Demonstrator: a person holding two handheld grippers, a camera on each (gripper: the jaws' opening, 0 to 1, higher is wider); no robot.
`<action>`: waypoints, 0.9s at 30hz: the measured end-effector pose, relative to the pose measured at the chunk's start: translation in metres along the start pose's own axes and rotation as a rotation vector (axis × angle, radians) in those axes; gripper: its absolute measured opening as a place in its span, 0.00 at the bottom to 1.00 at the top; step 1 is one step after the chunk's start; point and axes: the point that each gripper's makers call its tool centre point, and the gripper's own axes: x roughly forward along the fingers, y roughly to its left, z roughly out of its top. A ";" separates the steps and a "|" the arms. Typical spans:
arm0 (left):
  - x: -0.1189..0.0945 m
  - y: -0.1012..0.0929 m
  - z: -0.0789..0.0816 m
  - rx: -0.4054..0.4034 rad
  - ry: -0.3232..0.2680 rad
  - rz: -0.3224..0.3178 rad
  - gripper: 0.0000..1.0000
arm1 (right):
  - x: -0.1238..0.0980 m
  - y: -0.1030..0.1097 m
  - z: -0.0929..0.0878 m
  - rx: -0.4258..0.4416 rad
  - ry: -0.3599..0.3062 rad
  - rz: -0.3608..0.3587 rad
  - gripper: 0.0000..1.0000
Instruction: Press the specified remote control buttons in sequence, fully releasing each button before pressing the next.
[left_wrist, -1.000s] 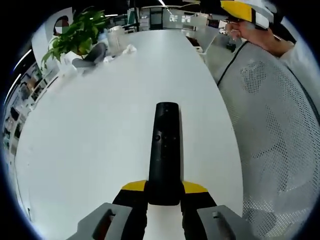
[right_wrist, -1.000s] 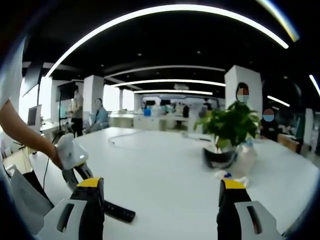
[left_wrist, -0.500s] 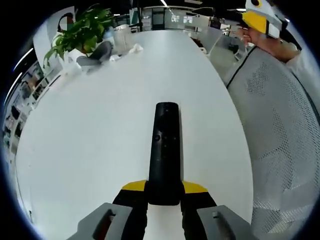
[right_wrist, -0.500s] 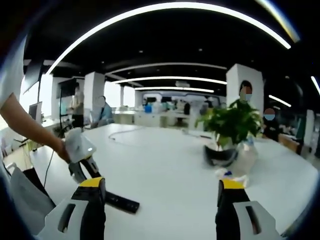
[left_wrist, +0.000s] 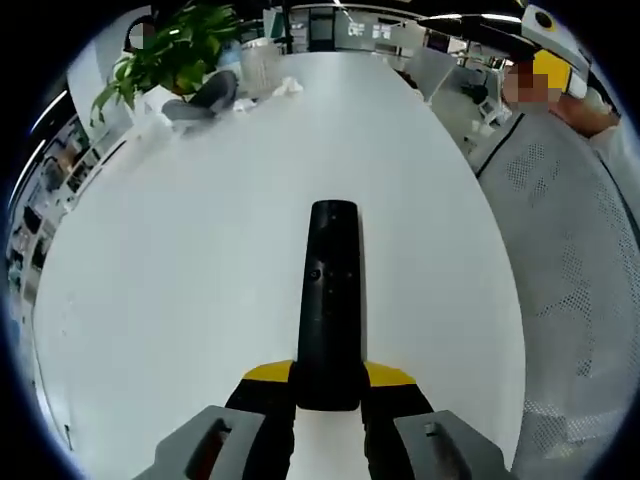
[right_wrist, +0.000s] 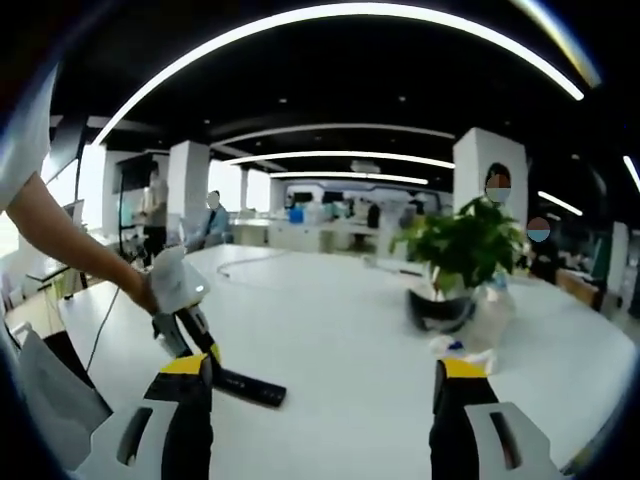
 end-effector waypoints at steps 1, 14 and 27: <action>0.000 0.004 0.000 0.000 0.009 0.000 0.24 | 0.000 0.000 -0.001 -0.002 0.004 0.001 0.90; 0.002 0.024 0.003 -0.002 0.050 0.000 0.23 | 0.001 0.001 -0.004 -0.021 0.020 -0.001 0.89; 0.003 0.051 0.006 -0.005 0.115 -0.002 0.24 | 0.001 0.003 -0.005 -0.032 0.033 0.009 0.88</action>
